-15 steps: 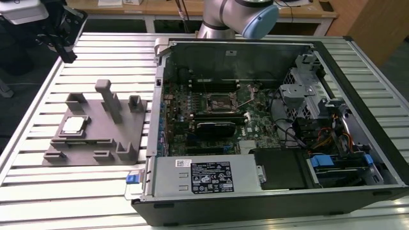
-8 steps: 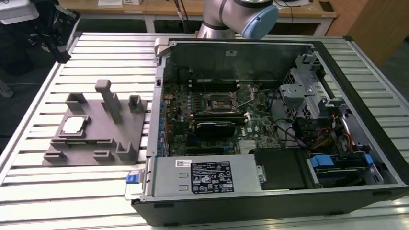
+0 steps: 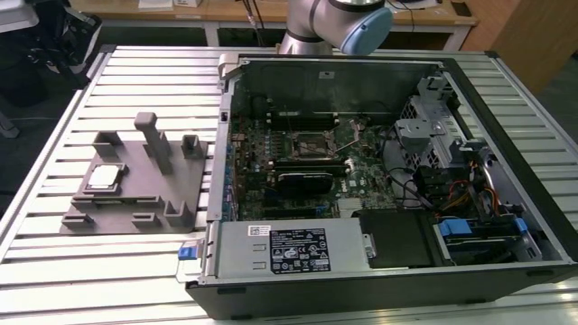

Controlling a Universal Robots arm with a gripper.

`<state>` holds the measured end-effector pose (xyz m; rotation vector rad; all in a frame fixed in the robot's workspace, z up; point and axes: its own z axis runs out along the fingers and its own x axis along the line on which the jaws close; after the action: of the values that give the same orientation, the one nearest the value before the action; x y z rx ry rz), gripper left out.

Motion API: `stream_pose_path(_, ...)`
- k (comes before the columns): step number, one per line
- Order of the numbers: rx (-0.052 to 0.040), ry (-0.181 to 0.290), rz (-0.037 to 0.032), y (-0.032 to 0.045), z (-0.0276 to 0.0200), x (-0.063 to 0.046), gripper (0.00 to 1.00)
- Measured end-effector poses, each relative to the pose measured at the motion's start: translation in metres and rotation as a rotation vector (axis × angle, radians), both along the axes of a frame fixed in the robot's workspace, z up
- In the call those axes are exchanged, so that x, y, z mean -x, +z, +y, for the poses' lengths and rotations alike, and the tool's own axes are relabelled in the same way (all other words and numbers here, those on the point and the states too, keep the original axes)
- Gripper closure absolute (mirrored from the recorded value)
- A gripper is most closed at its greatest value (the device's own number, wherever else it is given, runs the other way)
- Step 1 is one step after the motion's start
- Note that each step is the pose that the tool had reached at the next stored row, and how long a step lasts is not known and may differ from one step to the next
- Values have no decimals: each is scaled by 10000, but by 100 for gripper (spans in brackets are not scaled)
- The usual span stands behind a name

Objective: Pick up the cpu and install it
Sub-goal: 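Reach for the cpu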

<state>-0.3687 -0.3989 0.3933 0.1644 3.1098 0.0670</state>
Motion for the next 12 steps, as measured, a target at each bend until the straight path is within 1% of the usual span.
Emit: stream_pose_path(12, 0, -26, -1, 0, 0, 185, 89)
